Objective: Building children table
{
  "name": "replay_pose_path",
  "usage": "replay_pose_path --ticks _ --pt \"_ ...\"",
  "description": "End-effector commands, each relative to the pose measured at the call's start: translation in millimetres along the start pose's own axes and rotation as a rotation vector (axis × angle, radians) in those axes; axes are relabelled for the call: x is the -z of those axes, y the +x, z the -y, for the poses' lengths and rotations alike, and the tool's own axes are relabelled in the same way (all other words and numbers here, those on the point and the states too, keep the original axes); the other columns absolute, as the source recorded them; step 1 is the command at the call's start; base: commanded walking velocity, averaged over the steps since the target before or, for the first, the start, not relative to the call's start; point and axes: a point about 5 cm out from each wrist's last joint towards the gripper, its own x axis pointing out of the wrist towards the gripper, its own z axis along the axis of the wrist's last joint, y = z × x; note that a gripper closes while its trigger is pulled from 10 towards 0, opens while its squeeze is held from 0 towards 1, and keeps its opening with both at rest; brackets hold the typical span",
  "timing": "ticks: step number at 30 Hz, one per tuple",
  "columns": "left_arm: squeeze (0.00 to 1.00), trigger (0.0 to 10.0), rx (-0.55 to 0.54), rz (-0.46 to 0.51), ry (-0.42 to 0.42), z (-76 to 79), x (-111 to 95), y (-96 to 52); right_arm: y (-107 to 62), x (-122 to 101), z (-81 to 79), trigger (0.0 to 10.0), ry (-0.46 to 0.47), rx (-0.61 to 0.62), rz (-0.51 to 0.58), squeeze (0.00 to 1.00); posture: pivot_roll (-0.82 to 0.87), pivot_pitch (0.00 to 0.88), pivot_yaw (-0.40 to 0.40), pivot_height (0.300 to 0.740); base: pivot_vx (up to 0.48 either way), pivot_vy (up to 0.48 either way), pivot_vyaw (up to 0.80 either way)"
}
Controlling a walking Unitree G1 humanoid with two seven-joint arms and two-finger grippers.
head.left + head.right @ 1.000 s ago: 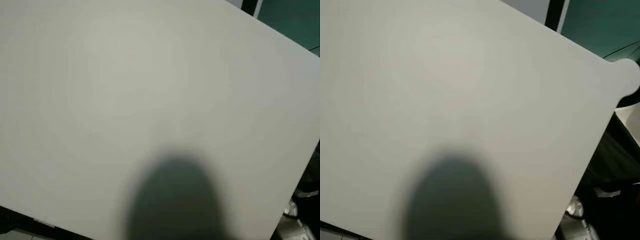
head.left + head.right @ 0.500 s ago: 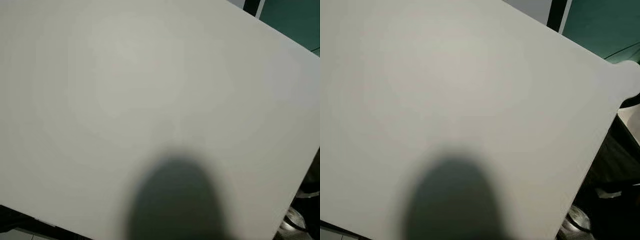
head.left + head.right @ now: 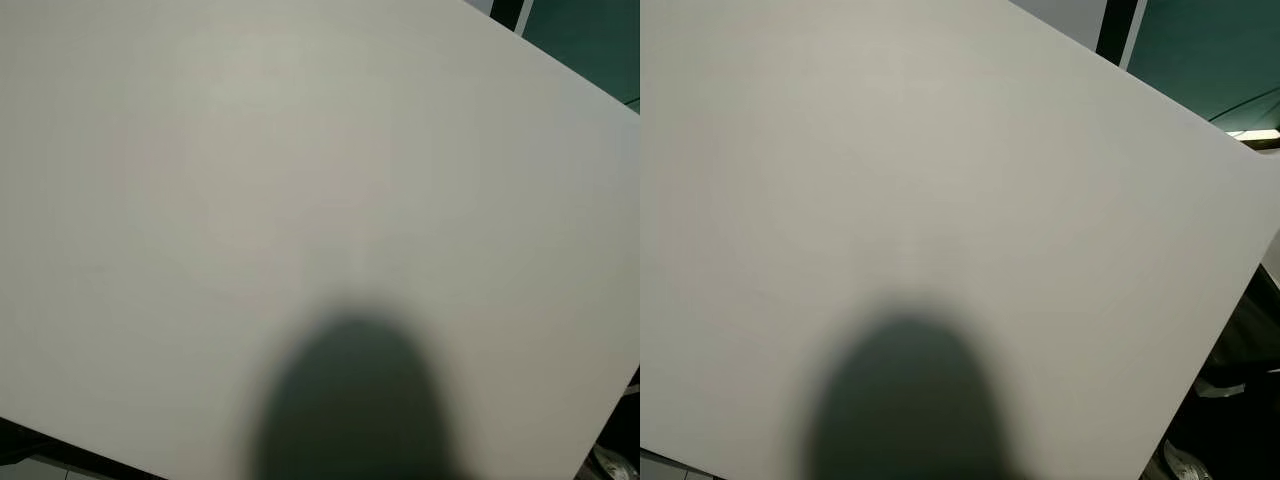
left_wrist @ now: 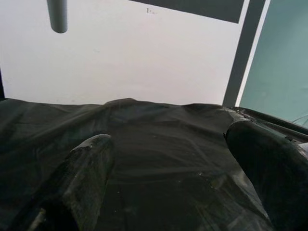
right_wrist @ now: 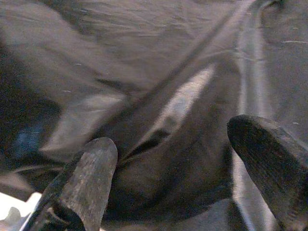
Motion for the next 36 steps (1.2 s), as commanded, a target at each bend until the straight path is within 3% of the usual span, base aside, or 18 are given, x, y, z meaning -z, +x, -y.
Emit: replay_pose_path --ticks 1,5,9,17,21,25,34,36 --pt "0.0 10.0 0.026 0.032 0.004 2.4 -6.1 4.5 0.1 14.0 12.5 10.0 -0.047 0.078 -0.106 0.0 -0.01 0.0 0.06 0.74 0.0 0.0 0.0" --pt "0.0 10.0 0.02 0.036 0.01 1.2 -6.9 4.3 -2.6 34.4 19.5 10.0 -0.146 0.111 -0.232 0.0 -0.01 0.0 0.059 0.74 0.0 0.0 0.0" --pt "0.0 10.0 0.019 0.036 0.011 0.7 -6.8 4.1 -5.9 29.3 14.1 10.0 -0.145 0.065 -0.182 0.0 0.0 0.0 0.06 0.74 0.0 0.0 0.0" --pt "0.0 10.0 0.024 0.036 0.011 0.2 -6.4 5.4 -16.3 32.7 12.2 10.0 -0.153 0.035 -0.206 0.0 -0.02 0.0 0.067 0.74 0.0 0.0 0.0" --pt "0.0 10.0 0.033 0.037 0.012 -0.1 -6.3 7.6 -38.4 30.4 18.0 10.0 -0.156 -0.027 -0.226 0.0 -0.04 0.0 0.073 0.74 0.0 0.0 0.0" --pt "0.0 10.0 0.045 0.036 0.01 0.5 -5.5 9.8 -49.5 28.4 27.2 10.0 -0.164 -0.032 -0.232 0.0 -0.06 0.0 0.081 0.74 0.0 0.0 0.0" --pt "0.0 10.0 0.061 0.036 0.005 1.8 -4.4 13.6 -57.4 12.7 26.7 10.0 -0.174 -0.082 -0.159 0.0 -0.07 0.0 0.089 0.74 0.0 0.0 0.0" --pt "0.0 10.0 0.062 0.036 0.004 1.8 -4.1 13.8 -56.4 -2.7 22.6 10.0 -0.156 -0.097 -0.058 0.0 -0.07 0.0 0.091 0.74 0.0 0.0 0.0"
